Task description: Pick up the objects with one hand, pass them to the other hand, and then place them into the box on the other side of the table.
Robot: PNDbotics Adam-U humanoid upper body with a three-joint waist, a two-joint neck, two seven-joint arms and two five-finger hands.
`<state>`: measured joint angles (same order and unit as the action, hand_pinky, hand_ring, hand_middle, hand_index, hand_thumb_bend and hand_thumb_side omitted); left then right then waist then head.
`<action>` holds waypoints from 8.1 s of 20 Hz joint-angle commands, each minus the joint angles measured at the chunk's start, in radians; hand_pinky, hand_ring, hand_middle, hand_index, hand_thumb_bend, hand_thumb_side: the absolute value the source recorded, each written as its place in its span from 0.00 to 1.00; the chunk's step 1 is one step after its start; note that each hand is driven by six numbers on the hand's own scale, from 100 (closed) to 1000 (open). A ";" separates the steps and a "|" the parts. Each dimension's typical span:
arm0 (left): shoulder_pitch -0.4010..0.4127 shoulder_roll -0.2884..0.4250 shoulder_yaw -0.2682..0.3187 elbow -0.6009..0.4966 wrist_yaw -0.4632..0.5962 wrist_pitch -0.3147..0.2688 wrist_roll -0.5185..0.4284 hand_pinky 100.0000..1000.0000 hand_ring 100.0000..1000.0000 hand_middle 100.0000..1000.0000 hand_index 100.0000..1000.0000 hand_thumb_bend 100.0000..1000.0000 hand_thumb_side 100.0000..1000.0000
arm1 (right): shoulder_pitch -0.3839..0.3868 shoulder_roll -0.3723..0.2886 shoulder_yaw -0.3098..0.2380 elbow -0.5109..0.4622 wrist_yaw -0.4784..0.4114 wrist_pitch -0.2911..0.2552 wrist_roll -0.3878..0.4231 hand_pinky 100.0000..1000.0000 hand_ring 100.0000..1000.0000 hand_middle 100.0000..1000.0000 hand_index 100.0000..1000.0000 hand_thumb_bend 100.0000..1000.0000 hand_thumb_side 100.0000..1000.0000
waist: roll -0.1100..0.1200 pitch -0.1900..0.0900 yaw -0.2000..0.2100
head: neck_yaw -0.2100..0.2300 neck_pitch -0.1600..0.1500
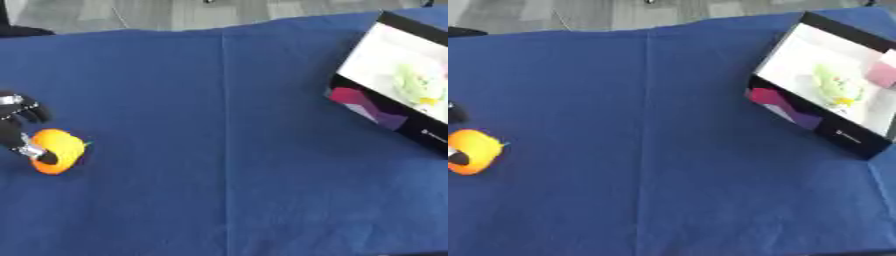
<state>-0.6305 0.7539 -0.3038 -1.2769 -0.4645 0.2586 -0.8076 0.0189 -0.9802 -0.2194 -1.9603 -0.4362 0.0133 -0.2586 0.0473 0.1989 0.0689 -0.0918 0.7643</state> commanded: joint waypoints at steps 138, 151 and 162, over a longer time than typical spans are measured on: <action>-0.141 -0.824 -0.113 -0.099 -0.116 -0.335 0.864 0.71 0.68 0.43 0.55 0.00 0.09 | -0.721 0.268 0.593 0.164 0.436 0.151 0.719 0.92 0.82 0.73 0.75 0.00 0.07 | -0.061 0.000 0.147 | -0.394 0.006; -0.135 -0.828 -0.120 -0.100 -0.063 -0.397 0.914 0.74 0.76 0.56 0.76 0.63 0.21 | -0.714 0.264 0.587 0.139 0.443 0.160 0.684 0.89 0.74 0.58 0.64 0.00 0.00 | -0.067 0.000 0.146 | -0.396 0.006; -0.123 -0.829 -0.110 -0.080 -0.139 -0.283 0.944 0.78 0.83 0.64 0.86 1.00 0.50 | -0.710 0.221 0.556 0.089 0.396 0.167 0.636 0.89 0.73 0.56 0.62 0.00 0.00 | -0.061 -0.004 0.132 | -0.391 0.006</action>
<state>-0.7427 -0.0641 -0.4218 -1.3451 -0.5996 -0.0352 0.1289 -0.6770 -0.7276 0.3560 -1.8503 -0.0320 0.1787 0.3853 -0.0059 0.2014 0.2023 -0.4856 0.7717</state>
